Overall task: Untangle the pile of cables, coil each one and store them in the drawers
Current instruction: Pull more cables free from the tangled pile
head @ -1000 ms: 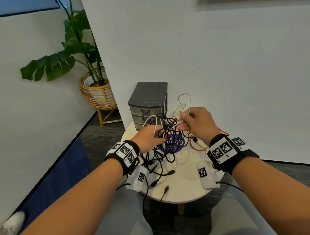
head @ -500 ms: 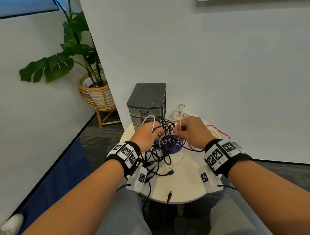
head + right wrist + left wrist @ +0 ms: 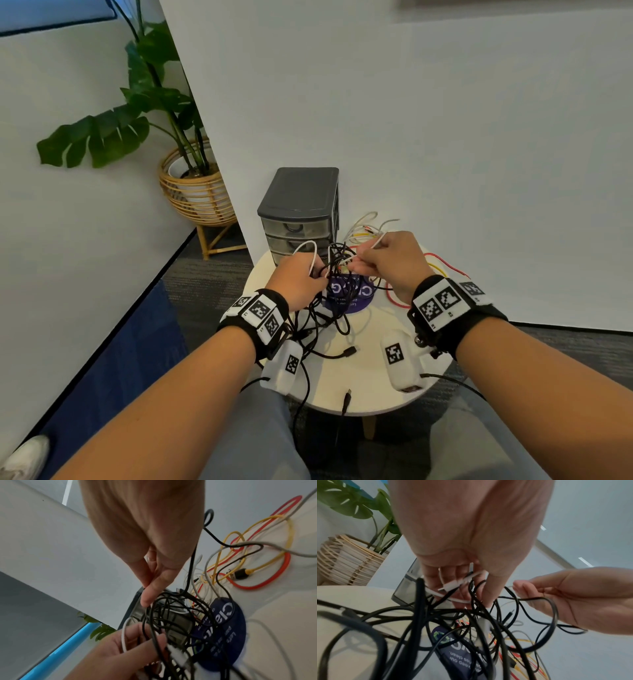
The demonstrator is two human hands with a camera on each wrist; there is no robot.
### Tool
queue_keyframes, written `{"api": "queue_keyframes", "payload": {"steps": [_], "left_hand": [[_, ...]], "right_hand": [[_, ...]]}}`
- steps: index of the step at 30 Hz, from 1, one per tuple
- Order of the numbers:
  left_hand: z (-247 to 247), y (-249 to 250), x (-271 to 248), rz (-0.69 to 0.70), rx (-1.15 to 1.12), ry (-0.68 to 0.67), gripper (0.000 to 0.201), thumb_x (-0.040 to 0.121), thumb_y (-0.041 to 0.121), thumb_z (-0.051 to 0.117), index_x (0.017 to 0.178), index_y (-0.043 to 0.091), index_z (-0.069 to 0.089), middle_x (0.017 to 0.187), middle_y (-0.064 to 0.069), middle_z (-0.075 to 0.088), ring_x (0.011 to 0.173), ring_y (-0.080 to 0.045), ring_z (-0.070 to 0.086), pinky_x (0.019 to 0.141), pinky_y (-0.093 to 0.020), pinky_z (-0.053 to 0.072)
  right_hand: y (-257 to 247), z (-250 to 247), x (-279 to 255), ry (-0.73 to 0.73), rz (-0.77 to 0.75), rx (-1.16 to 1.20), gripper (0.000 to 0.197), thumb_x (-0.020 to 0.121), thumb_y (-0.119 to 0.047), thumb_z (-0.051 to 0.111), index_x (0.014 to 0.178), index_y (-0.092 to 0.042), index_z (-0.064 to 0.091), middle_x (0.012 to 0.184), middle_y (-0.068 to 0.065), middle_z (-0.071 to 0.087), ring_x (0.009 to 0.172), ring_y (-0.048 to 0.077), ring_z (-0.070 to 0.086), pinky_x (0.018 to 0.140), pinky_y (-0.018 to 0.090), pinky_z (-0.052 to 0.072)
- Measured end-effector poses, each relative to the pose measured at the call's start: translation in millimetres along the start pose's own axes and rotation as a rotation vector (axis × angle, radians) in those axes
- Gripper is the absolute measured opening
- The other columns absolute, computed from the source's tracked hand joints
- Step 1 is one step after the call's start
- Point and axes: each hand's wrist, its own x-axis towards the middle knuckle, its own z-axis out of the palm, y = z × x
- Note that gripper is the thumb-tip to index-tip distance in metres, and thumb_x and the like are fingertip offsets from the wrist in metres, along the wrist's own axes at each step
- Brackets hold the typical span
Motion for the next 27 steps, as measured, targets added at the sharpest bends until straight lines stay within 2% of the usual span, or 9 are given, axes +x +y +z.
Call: {"api": "queue_keyframes", "payload": {"steps": [5,9,12,15,17,19,21,25,27], "left_hand": [[3,2,4,-0.02,0.009,0.076,0.009,0.098,0.024,0.063,0.094,0.017,0.066,0.088,0.002,0.065,0.081,-0.014,0.061,0.063,-0.023,0.042],[5,0,5,-0.005,-0.071,0.118,0.011,0.101,0.025,0.059,0.097,0.017,0.064,0.088,0.004,0.065,0.08,-0.012,0.061,0.062,-0.02,0.04],[6,-4,6,0.013,-0.033,0.111,0.012,0.102,0.027,0.058,0.099,0.017,0.065,0.091,0.003,0.066,0.084,-0.015,0.062,0.07,-0.027,0.047],[9,-8,7,0.015,0.037,0.028,0.015,0.103,0.029,0.055,0.1,0.018,0.065,0.093,-0.001,0.066,0.086,-0.019,0.062,0.076,-0.034,0.05],[9,-13,9,-0.01,0.036,-0.003,0.019,0.104,0.028,0.053,0.094,0.017,0.064,0.09,-0.003,0.067,0.085,-0.023,0.064,0.079,-0.039,0.054],[10,-16,10,-0.033,0.026,-0.019,0.02,0.103,0.028,0.052,0.092,0.018,0.065,0.09,-0.004,0.068,0.085,-0.023,0.066,0.083,-0.045,0.057],[8,-16,11,-0.041,0.003,-0.042,0.02,0.103,0.027,0.051,0.093,0.017,0.066,0.09,-0.005,0.07,0.086,-0.023,0.069,0.084,-0.047,0.058],[3,-12,9,-0.064,-0.04,-0.08,0.028,0.105,0.028,0.045,0.095,0.018,0.069,0.095,-0.006,0.071,0.09,-0.023,0.07,0.087,-0.047,0.058],[-4,-6,7,-0.068,-0.035,-0.101,0.037,0.107,0.03,0.037,0.101,0.014,0.069,0.103,-0.009,0.07,0.096,-0.027,0.068,0.09,-0.047,0.055]], "right_hand": [[3,-5,2,-0.006,-0.195,-0.615,0.008,0.088,-0.001,0.071,0.081,-0.003,0.07,0.079,0.014,0.075,0.074,0.025,0.076,0.078,0.044,0.063],[6,-5,-1,-0.076,-0.297,-0.857,0.012,0.092,-0.007,0.063,0.082,-0.003,0.068,0.078,0.013,0.072,0.076,0.028,0.072,0.079,0.046,0.06],[-2,-3,-8,-0.173,-0.355,-1.073,0.02,0.1,-0.011,0.053,0.087,-0.004,0.067,0.087,0.013,0.071,0.084,0.027,0.068,0.082,0.04,0.056],[-24,-10,-3,-0.146,-0.396,-1.073,0.024,0.101,-0.011,0.053,0.083,-0.004,0.067,0.087,0.011,0.068,0.078,0.024,0.07,0.074,0.037,0.06],[-39,-18,7,-0.022,-0.441,-1.091,0.024,0.097,-0.007,0.053,0.077,-0.005,0.065,0.083,0.011,0.066,0.069,0.023,0.068,0.064,0.035,0.059],[-50,-26,15,0.096,-0.472,-1.119,0.023,0.09,-0.001,0.053,0.07,-0.006,0.062,0.075,0.011,0.064,0.063,0.024,0.062,0.053,0.032,0.05],[-57,-33,18,0.171,-0.475,-1.118,0.024,0.088,0.0,0.052,0.066,-0.007,0.058,0.07,0.01,0.06,0.06,0.024,0.058,0.049,0.028,0.041],[-66,-46,21,0.242,-0.533,-0.95,0.032,0.093,-0.006,0.053,0.063,-0.017,0.053,0.07,0.009,0.063,0.067,0.028,0.068,0.061,0.035,0.055],[-68,-48,21,0.251,-0.592,-0.892,0.025,0.094,-0.011,0.055,0.071,-0.019,0.06,0.073,0.005,0.066,0.072,0.028,0.069,0.07,0.04,0.058]]}}
